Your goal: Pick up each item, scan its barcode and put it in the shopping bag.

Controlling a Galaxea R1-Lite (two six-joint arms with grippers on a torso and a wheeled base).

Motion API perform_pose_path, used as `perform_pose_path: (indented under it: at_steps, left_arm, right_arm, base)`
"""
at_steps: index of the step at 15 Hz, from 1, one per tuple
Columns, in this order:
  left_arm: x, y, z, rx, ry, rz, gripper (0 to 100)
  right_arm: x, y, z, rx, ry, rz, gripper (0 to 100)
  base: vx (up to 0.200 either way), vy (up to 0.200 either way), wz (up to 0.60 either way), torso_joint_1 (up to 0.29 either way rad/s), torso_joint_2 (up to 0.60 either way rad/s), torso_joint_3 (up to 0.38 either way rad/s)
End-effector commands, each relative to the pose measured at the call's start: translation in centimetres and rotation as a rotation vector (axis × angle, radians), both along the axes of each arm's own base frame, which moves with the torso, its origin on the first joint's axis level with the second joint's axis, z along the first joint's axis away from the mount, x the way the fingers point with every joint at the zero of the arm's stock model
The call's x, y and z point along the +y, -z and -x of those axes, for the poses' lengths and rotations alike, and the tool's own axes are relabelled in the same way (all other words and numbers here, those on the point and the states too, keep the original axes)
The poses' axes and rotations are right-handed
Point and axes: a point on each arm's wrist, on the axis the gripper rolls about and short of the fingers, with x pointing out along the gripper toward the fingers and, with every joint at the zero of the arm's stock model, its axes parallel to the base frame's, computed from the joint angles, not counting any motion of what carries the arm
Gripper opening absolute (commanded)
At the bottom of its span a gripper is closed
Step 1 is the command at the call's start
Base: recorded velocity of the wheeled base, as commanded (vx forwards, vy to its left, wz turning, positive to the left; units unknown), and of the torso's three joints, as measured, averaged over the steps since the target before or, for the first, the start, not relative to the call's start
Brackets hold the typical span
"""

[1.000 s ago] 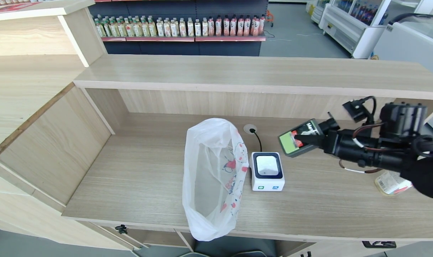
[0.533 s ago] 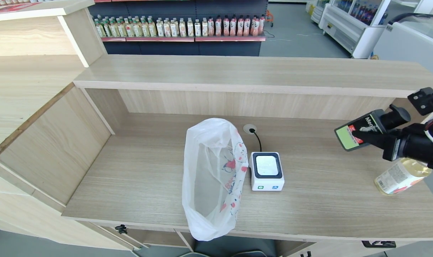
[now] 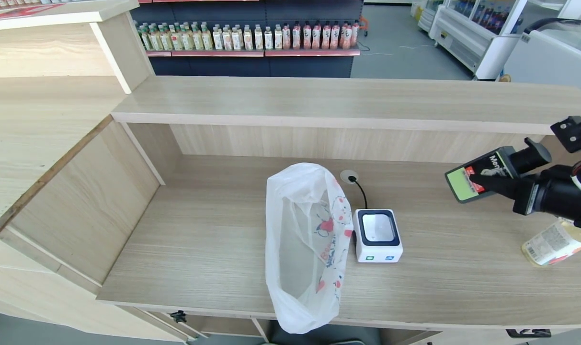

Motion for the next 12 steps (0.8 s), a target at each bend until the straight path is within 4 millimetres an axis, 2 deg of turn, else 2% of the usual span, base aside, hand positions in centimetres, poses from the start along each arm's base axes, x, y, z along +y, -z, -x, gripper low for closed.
perform_pose_path:
  at_steps: [1,2,4,5,9,10,12]
  left_arm:
    - [0.0,0.0,0.0,0.0,-0.001,-0.002,100]
    - [0.0,0.0,0.0,0.0,-0.001,-0.001,100]
    - [0.0,0.0,0.0,0.0,-0.001,-0.002,100]
    - [0.0,0.0,0.0,0.0,-0.001,-0.002,100]
    - [0.0,0.0,0.0,0.0,-0.001,-0.002,100]
    - [0.0,0.0,0.0,0.0,-0.001,-0.002,100]
    - [0.0,0.0,0.0,0.0,-0.001,-0.002,100]
  right_arm:
    - [0.3,-0.1,0.2,-0.002,-0.011,0.002,0]
    - [0.4,0.2,0.1,0.007,-0.014,0.007,0]
    - [0.6,0.9,-0.2,0.02,-0.024,0.035,0]
    - [1.1,1.5,-1.0,0.031,-0.053,0.053,0]
    - [5.6,4.1,-5.4,0.11,-0.214,0.057,0]
    - [6.3,4.5,-6.1,0.119,-0.231,0.059,0]
    - [9.2,6.8,-8.2,0.106,-0.28,0.074,0]
  base:
    - [0.0,0.2,0.0,-0.002,0.0,0.012]
    - [0.0,0.2,0.0,-0.002,0.0,0.007]
    - [0.0,0.0,0.0,0.0,0.0,0.0]
    - [0.0,0.0,0.0,0.0,0.0,0.0]
    - [0.0,0.0,0.0,0.0,0.0,0.0]
    - [0.0,0.0,0.0,0.0,0.0,0.0]
    - [0.0,0.0,0.0,0.0,0.0,0.0]
